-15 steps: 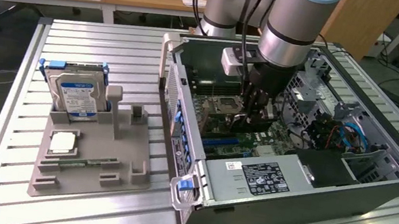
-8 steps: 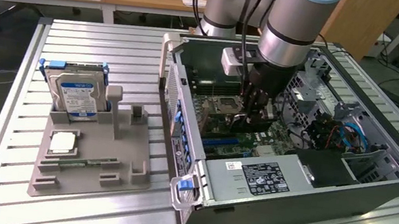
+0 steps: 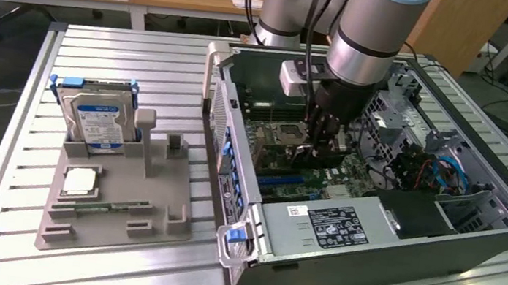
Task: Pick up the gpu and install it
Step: 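Insert the gpu into the slot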
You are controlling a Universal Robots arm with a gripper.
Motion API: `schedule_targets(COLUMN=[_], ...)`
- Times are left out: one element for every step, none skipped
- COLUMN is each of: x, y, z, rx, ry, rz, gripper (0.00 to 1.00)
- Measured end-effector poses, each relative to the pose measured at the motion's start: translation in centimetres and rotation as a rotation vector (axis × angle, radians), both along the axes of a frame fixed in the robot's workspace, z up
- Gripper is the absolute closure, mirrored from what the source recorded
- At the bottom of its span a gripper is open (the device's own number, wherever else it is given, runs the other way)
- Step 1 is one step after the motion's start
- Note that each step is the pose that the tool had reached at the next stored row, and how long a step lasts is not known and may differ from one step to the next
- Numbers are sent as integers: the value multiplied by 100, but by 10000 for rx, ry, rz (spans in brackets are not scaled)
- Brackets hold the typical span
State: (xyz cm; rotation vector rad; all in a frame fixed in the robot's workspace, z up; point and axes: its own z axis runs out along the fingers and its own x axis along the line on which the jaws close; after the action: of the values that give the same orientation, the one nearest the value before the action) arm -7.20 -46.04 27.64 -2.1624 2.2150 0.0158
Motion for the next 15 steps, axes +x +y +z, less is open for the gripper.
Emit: schedule_targets(x=[-9, -18, -26, -30, -30, -30, -31, -32, -33, -33, -39, -52, -66, -75, -77], y=[0, -1, 0, 0, -5, -13, -19, -22, -25, -28, -28, -29, -29, -28, -28], z=[1, 1, 0, 0, 0, 0, 0, 0, 0, 0, 0, -1, -1, -1, -1], rx=[-2, -1, 0, 0, 0, -1, -1, 0, 0, 0, 1, 0, 1, 1, 0], ry=[1, -2, -5, -5, -5, -5, -5, -5, -5, -5, -6, -7, -6, -6, -6], rz=[-3, -2, -1, -2, 0, 2, 0, -2, -3, -2, -3, 0, 0, 0, -1], gripper=[73, 73, 73, 73, 73, 73, 73, 73, 73, 73, 73, 73, 73, 73, 73])
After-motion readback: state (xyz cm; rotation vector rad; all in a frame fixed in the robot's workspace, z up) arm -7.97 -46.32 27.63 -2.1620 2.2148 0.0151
